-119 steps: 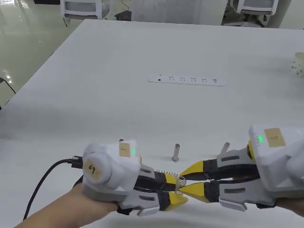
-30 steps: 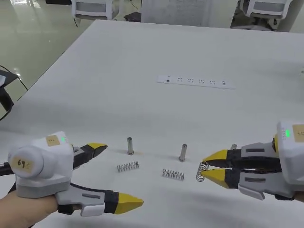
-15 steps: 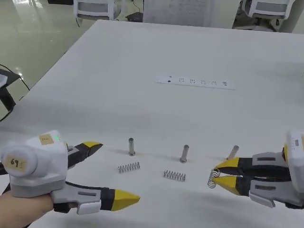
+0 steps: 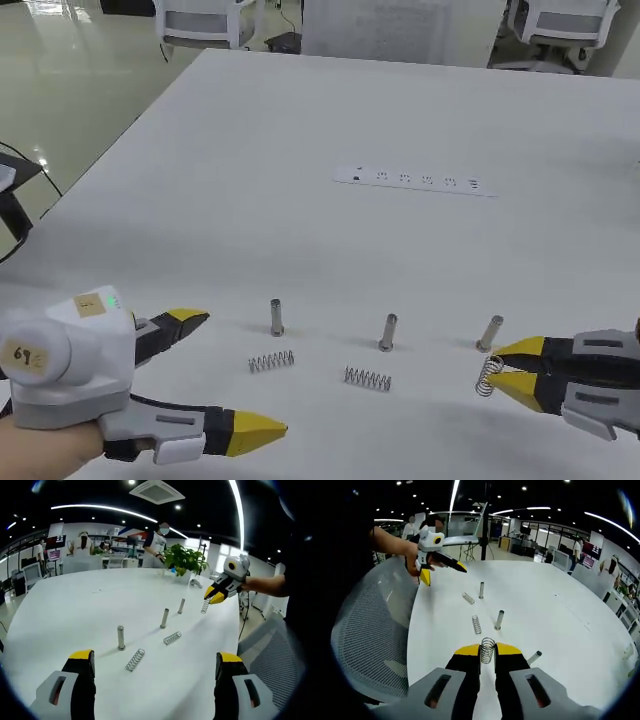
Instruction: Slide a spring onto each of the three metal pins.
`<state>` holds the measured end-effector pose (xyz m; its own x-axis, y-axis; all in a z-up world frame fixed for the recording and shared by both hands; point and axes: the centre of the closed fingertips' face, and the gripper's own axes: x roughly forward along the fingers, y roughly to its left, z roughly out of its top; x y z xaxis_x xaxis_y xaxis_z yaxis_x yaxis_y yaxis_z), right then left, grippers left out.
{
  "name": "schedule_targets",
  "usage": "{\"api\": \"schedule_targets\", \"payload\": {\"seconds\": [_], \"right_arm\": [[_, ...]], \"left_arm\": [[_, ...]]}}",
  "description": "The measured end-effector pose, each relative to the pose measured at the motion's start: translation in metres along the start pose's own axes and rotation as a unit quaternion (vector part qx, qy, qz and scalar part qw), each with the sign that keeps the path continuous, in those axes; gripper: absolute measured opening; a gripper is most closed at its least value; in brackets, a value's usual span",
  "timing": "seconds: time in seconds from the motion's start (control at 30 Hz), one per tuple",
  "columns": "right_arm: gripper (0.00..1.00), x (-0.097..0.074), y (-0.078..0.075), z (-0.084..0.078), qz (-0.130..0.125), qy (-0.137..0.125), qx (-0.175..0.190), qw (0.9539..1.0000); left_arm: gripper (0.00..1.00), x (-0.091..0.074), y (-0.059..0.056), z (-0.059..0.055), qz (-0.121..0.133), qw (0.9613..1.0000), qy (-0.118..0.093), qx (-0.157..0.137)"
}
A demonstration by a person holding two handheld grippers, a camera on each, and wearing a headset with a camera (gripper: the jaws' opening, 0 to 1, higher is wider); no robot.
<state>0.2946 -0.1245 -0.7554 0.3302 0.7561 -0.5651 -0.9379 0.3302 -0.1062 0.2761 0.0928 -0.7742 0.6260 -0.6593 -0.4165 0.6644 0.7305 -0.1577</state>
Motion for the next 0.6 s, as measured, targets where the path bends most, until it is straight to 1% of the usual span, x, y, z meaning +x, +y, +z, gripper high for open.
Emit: {"api": "schedule_targets", "payload": {"seconds": [0.3, 0.47, 0.6], "right_arm": [[0.07, -0.003, -0.01, -0.005, -0.021, 0.0, 0.011, 0.9997], [0.07, -0.007, -0.025, -0.005, -0.04, -0.005, 0.019, 0.999], [0.07, -0.01, -0.037, -0.003, -0.053, -0.01, 0.025, 0.9982]], "left_arm": [[0.98, -0.001, 0.001, -0.001, 0.002, 1.0, 0.002, 0.0], [0.98, -0.002, 0.001, -0.001, 0.001, 1.0, 0.001, -0.005], [0.98, -0.002, 0.002, 0.003, 0.001, 0.9999, -0.008, -0.011]]}}
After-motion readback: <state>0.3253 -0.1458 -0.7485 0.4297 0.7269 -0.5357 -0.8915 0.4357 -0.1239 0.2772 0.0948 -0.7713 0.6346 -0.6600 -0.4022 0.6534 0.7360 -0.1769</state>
